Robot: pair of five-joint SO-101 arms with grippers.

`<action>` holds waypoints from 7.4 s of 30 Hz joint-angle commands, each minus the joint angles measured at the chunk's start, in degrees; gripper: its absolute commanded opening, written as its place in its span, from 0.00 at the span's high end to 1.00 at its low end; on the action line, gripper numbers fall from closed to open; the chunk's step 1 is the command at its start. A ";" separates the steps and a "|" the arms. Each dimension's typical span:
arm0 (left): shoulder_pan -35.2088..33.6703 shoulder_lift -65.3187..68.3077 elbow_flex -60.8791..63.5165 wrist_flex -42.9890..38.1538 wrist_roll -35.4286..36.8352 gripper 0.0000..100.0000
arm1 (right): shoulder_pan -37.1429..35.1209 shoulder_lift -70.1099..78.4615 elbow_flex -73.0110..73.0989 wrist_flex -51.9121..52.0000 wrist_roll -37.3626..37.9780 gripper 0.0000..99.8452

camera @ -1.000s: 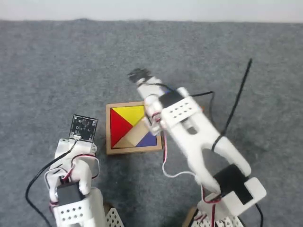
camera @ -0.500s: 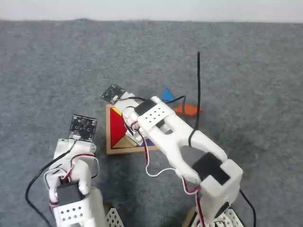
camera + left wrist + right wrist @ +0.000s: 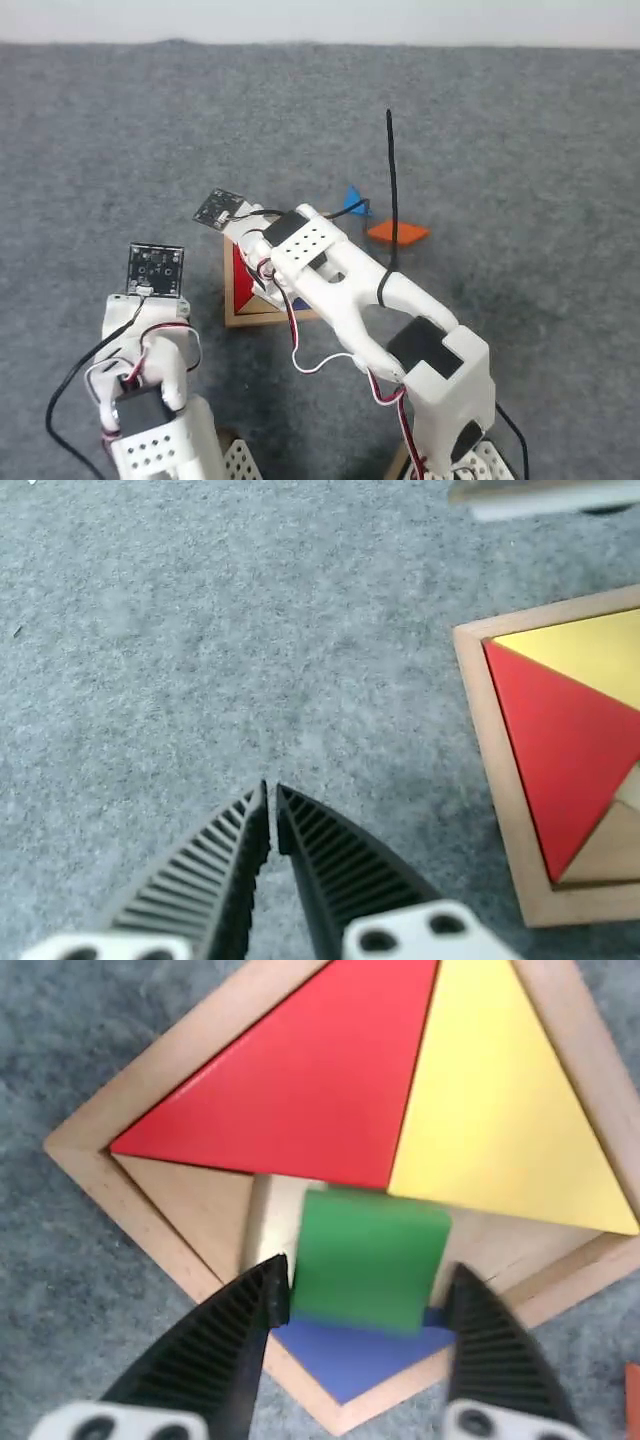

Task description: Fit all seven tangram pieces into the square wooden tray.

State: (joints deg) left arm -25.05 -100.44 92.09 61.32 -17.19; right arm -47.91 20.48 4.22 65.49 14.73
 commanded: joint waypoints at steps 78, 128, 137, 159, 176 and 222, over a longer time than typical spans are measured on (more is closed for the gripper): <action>-0.26 -0.53 -0.57 -1.32 0.44 0.99 | 22.29 47.08 -82.90 29.32 0.79 0.71; -0.35 -0.53 -0.48 -1.32 -1.32 0.99 | 22.73 36.79 -81.58 37.76 0.35 0.91; -0.35 -0.53 -0.48 -1.23 -1.41 0.99 | 16.66 17.10 -54.59 37.41 0.62 0.91; -0.35 -0.53 -0.48 -1.23 -1.41 0.99 | 4.44 15.78 -32.79 21.76 -30.77 0.91; -0.35 -0.53 -0.48 -1.23 -1.41 0.99 | 2.33 18.33 -32.79 20.09 -33.14 0.91; -0.35 -0.53 -0.48 -1.14 -1.41 0.99 | 10.59 15.60 -34.64 23.78 -17.85 0.97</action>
State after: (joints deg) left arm -25.05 -100.44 92.09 61.32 -17.98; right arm -36.22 36.22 -28.13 91.52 -4.00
